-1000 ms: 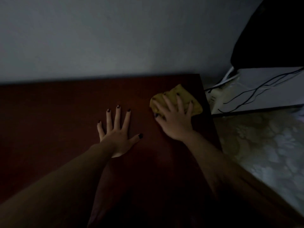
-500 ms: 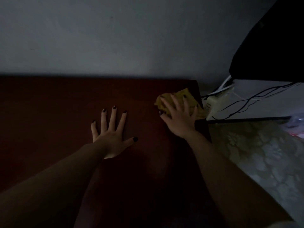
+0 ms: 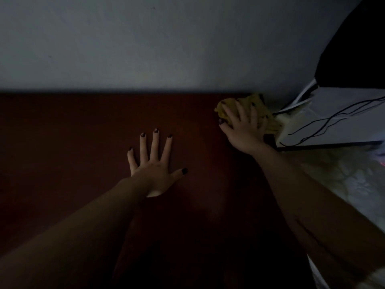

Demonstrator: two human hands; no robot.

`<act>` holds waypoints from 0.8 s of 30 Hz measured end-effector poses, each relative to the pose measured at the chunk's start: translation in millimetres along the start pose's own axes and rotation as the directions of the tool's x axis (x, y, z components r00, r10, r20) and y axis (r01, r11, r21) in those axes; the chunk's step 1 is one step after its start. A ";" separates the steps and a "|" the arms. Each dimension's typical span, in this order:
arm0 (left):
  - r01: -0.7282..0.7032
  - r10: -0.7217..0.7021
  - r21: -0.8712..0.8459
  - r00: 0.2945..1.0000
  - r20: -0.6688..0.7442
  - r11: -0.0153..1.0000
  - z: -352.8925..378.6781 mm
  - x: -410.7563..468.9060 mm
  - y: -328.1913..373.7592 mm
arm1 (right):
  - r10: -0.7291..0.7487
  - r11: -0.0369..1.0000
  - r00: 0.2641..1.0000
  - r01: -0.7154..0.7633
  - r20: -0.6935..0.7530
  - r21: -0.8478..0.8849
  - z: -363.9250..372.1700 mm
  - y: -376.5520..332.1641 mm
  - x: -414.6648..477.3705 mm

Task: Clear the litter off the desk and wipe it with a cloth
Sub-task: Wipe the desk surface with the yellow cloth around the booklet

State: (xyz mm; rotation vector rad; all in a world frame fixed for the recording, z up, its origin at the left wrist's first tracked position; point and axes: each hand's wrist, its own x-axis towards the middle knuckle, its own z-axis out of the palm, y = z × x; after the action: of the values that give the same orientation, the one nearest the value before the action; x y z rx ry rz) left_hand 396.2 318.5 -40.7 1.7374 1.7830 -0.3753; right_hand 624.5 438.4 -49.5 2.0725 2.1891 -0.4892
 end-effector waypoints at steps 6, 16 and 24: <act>0.027 -0.027 -0.021 1.000 -0.006 0.999 -1.7 0.5 4.3 | -0.250 0.964 0.968 0.250 0.021 -0.092 40.4 -18.7 -111.0; 0.018 -0.018 -0.051 1.000 0.008 0.999 2.3 7.2 1.9 | -0.377 0.916 0.925 0.380 0.046 -0.132 36.7 -32.9 -106.1; 0.016 -0.017 -0.056 1.000 -0.021 0.998 6.0 5.9 1.1 | -0.200 0.979 0.980 0.200 0.006 -0.025 14.4 -68.3 17.9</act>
State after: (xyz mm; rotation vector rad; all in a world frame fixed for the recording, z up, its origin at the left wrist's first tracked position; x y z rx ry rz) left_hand 398.9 319.8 -48.7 1.6950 1.8063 -0.3119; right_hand 553.6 449.4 -56.6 1.8465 2.4015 -0.4776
